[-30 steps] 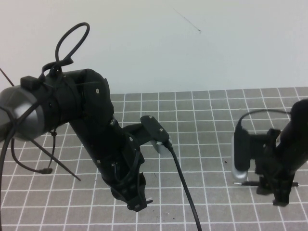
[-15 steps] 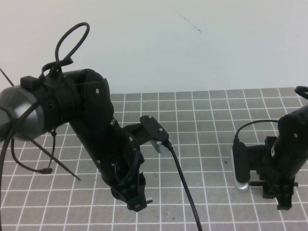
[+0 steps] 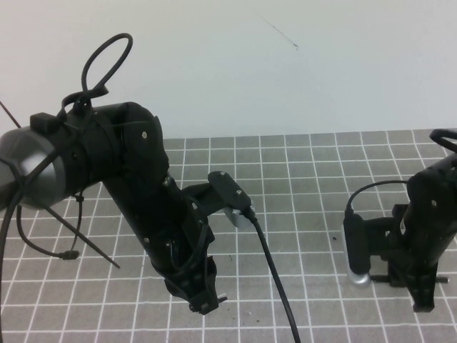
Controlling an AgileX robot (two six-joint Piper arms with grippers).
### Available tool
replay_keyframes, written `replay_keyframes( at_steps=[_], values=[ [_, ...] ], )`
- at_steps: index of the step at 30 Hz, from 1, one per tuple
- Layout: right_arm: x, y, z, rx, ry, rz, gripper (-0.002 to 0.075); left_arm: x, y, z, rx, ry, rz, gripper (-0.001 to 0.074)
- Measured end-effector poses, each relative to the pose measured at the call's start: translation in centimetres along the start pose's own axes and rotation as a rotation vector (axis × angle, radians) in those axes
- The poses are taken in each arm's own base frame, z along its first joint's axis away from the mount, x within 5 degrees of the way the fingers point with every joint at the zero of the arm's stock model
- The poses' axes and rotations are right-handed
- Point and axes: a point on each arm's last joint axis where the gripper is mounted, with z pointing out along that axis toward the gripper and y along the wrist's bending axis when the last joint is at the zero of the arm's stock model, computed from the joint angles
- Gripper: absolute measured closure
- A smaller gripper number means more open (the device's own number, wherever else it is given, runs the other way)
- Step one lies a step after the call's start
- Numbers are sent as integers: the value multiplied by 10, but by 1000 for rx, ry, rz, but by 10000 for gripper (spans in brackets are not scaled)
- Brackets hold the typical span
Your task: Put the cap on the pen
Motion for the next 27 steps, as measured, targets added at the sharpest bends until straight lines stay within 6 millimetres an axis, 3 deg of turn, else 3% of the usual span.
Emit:
replay_keyframes(
  at_steps=[4,12,16,20,27],
  values=[
    [3,-6,-17,91,-11,-19,659,-1,-1,0,8,-9,-4,655],
    [7,-7,-102,295,-96,0,659,-2,-3,-2,16,-25,-99,655],
    [-4,7,-139,359,-139,-52,659,-5,-8,-10,27,-71,-130,655],
    [-22,27,-170,432,-134,-211,659,-5,-19,-27,4,-122,-85,655],
    [-40,70,-207,671,-121,-388,659,6,-38,-63,-120,-156,12,655]
  ],
)
